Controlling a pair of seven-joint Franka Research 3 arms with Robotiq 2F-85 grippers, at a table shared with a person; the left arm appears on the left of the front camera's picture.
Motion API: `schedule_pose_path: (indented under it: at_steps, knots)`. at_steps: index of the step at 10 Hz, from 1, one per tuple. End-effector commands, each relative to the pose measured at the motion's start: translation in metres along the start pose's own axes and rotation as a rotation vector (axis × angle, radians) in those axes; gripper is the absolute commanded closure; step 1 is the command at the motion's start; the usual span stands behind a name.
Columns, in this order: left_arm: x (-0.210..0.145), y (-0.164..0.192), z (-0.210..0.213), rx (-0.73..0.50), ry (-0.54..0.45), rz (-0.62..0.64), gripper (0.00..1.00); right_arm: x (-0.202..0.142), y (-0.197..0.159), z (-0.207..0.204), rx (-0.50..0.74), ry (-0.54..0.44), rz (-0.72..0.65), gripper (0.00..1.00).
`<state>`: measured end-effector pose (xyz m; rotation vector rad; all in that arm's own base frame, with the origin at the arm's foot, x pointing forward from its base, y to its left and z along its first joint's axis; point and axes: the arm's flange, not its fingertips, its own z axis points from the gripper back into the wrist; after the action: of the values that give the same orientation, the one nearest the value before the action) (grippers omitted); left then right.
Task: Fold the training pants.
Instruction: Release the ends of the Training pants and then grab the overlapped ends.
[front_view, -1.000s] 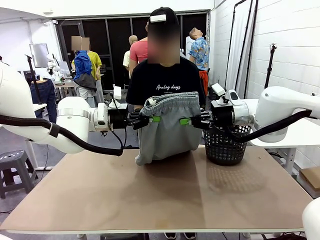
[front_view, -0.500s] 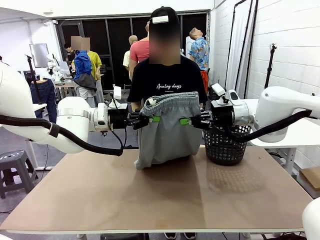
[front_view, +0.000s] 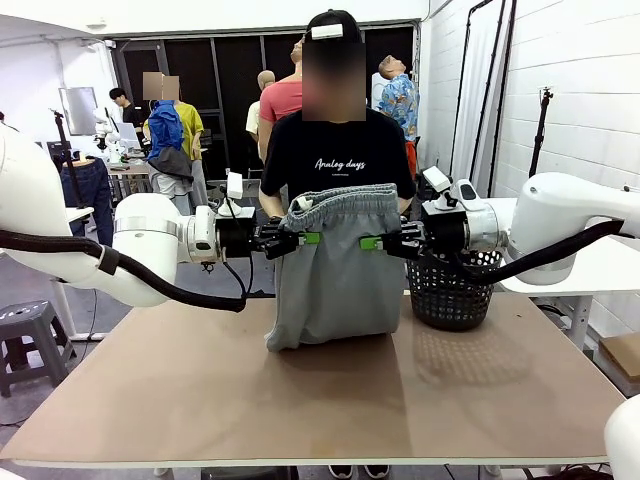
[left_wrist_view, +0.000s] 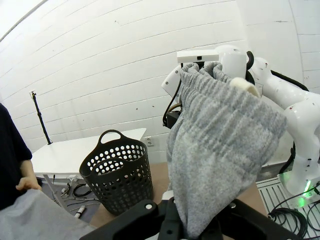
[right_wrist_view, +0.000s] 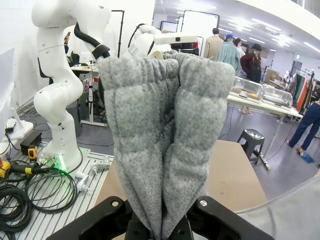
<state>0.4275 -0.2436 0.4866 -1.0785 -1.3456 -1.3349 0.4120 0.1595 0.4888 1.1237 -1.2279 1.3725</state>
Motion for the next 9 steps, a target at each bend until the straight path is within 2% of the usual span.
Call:
schedule_pose_path:
  at_steps: [1,9]
  knots:
    - [0.0016,0.0001,-0.0005,0.004,0.002,0.001,1.0,0.0036,0.0021,-0.0014,0.009,-0.003,0.008,1.0]
    - [0.0016,0.0001,-0.0005,0.004,0.002,0.001,1.0,0.0036,0.0021,-0.0014,0.009,-0.003,0.008,1.0]
